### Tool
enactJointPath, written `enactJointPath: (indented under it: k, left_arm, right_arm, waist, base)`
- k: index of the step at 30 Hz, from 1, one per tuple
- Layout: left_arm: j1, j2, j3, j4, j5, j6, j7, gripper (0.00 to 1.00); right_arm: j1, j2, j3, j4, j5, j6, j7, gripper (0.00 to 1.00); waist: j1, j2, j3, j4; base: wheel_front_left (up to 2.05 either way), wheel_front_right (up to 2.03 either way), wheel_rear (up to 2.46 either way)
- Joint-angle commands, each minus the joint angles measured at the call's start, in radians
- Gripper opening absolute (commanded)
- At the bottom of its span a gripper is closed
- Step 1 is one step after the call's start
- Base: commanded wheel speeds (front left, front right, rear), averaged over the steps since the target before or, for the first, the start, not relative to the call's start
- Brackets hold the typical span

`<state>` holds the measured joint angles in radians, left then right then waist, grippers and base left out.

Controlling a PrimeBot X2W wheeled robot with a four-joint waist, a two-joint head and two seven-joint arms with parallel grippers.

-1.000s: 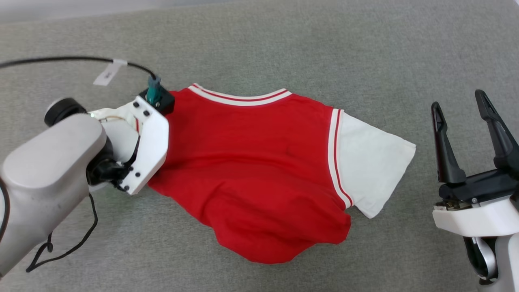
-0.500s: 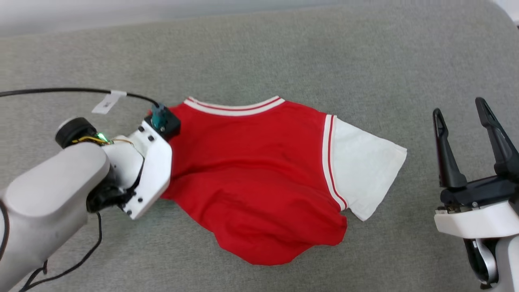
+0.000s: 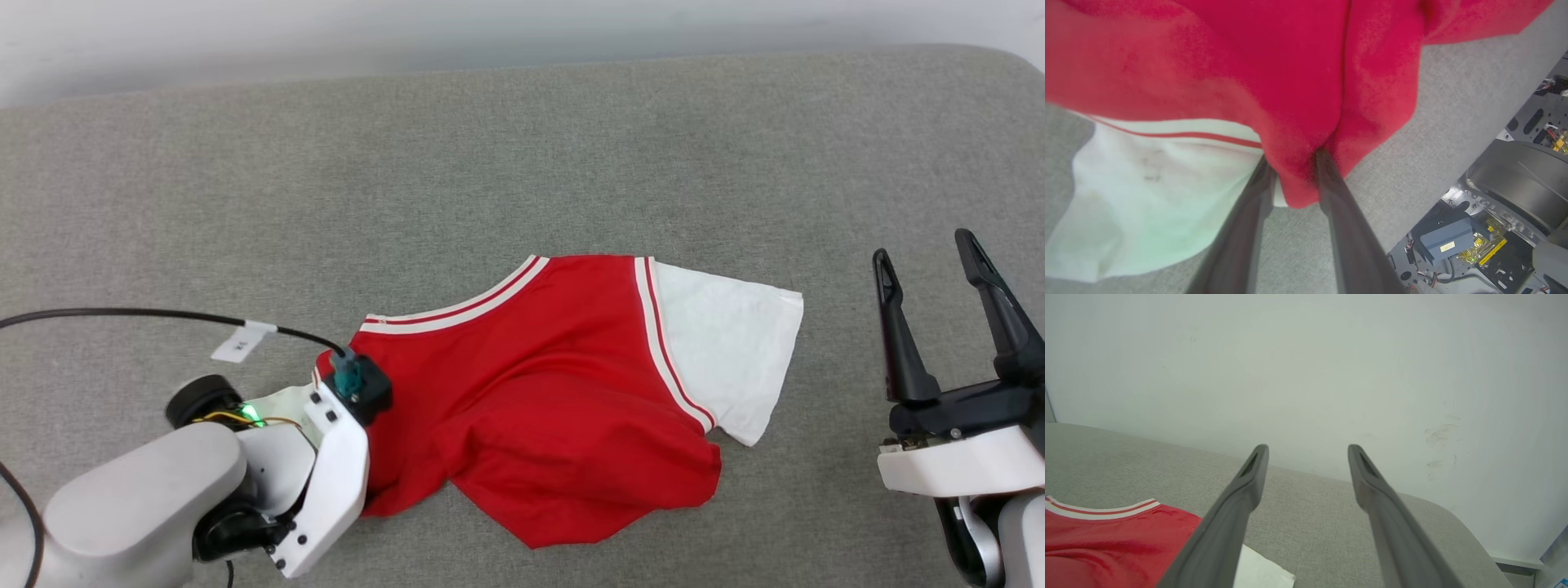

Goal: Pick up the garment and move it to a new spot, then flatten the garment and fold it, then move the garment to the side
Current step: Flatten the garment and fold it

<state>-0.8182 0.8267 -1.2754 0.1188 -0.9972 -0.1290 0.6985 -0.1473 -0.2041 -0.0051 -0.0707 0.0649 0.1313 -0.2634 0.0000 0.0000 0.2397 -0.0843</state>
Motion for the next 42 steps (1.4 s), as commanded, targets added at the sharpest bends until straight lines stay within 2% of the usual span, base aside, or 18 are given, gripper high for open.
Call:
enactJointPath:
  k: [1, 7, 14, 20, 27, 32, 38, 39, 40, 42]
  left_arm:
    - [0.015, -0.013, -0.005, 0.008, 0.011, 0.000, -0.016, 1.00]
    - [-0.085, 0.026, 0.054, -0.018, -0.002, 0.000, -0.038, 1.00]
    - [-0.191, 0.102, 0.126, -0.018, -0.031, 0.018, 0.016, 1.00]
    - [-0.207, 0.137, 0.125, 0.039, -0.036, 0.033, 0.065, 1.00]
    - [-0.151, 0.121, 0.111, 0.130, -0.064, 0.049, 0.054, 1.00]
    - [-0.112, 0.103, 0.082, 0.198, -0.057, 0.038, 0.050, 1.00]
    - [-0.054, 0.045, 0.040, 0.288, -0.042, 0.030, 0.025, 1.00]
    - [-0.044, 0.033, 0.038, 0.298, -0.051, 0.026, 0.024, 0.88]
    - [-0.040, 0.024, 0.036, 0.305, -0.053, 0.023, 0.022, 0.00]
    - [-0.048, 0.017, 0.030, 0.309, -0.049, 0.016, 0.016, 0.00]
  right_arm:
    - [0.011, -0.007, -0.003, 0.003, -0.001, -0.001, -0.002, 1.00]
    - [0.029, -0.009, -0.014, 0.007, -0.003, -0.001, -0.002, 1.00]
    - [0.025, -0.005, -0.008, 0.005, 0.003, -0.001, -0.002, 1.00]
    - [0.002, -0.012, -0.005, 0.003, 0.010, -0.001, -0.002, 1.00]
    - [-0.024, -0.010, -0.004, 0.000, 0.013, -0.001, -0.002, 1.00]
    - [-0.042, -0.014, -0.004, -0.001, 0.013, -0.001, -0.002, 1.00]
    - [-0.055, -0.012, -0.002, 0.002, 0.012, -0.001, -0.002, 1.00]
    - [-0.055, -0.013, -0.003, 0.003, 0.011, -0.001, -0.002, 1.00]
    - [-0.056, -0.015, -0.005, 0.005, 0.011, -0.001, -0.002, 1.00]
    - [-0.058, -0.024, -0.012, 0.009, 0.008, -0.001, -0.002, 1.00]
  waist:
    - [0.0000, 0.0000, -0.005, 0.005]
    - [0.0000, 0.0000, -0.026, 0.023]
    - [0.0000, 0.0000, -0.021, 0.025]
    - [0.0000, 0.0000, 0.011, 0.013]
    - [0.0000, 0.0000, 0.057, -0.006]
    - [0.0000, 0.0000, 0.088, -0.021]
    - [0.0000, 0.0000, 0.112, -0.030]
    - [0.0000, 0.0000, 0.112, -0.030]
    - [0.0000, 0.0000, 0.110, -0.030]
    - [0.0000, 0.0000, 0.102, -0.025]
  base:
    - [0.00, 0.00, 0.00]
    - [0.00, 0.00, 0.00]
    - [0.00, 0.00, 0.00]
    - [0.00, 0.00, 0.00]
    - [0.00, 0.00, 0.00]
    - [0.00, 0.00, 0.00]
    - [0.00, 0.00, 0.00]
    - [0.00, 0.00, 0.00]
    - [0.00, 0.00, 0.00]
    - [0.00, 0.00, 0.00]
